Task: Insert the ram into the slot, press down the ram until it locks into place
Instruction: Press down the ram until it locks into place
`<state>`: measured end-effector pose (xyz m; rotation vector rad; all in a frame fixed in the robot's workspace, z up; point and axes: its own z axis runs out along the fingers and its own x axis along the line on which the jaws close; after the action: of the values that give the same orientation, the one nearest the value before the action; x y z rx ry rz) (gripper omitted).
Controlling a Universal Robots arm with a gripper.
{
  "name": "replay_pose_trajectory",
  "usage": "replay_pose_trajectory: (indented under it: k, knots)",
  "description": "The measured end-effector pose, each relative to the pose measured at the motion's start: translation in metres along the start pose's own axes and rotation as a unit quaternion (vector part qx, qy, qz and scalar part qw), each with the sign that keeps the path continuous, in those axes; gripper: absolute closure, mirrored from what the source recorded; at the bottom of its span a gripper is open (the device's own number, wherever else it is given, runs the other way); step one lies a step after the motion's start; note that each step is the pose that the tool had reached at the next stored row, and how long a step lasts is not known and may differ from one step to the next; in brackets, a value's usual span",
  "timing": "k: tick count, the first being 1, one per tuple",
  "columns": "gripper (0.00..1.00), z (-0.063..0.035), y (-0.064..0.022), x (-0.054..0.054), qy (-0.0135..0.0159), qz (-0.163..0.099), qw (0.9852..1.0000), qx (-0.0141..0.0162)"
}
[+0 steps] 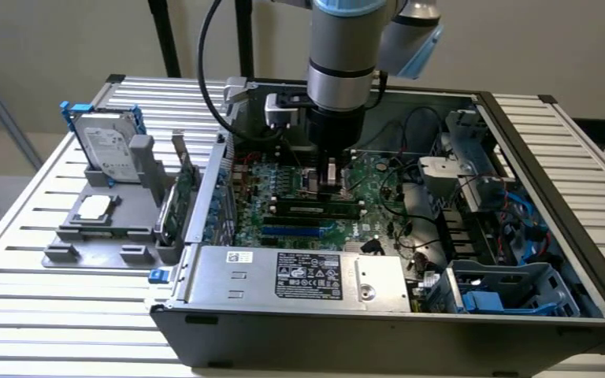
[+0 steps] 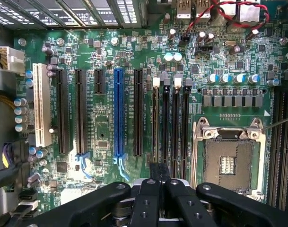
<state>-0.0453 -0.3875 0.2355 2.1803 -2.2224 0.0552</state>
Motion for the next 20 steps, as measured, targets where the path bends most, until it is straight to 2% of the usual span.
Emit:
replay_pose_trajectory:
  k: [8, 10, 12, 18, 20]
  knots:
    - [0.89, 0.0112, 0.0007, -0.001, 0.0009, 0.0, 1.0, -0.0003]
    - [0.89, 0.011, 0.0007, -0.001, 0.0009, 0.0, 1.0, -0.0004]
    - [0.89, 0.0033, 0.0006, -0.001, -0.0003, 0.0, 1.0, -0.0006]
    - [0.89, -0.0239, 0.0, 0.0, 0.0001, 0.0, 1.0, -0.0013]
    - [0.89, -0.0297, 0.0, 0.0, 0.0001, 0.0, 1.0, -0.0014]
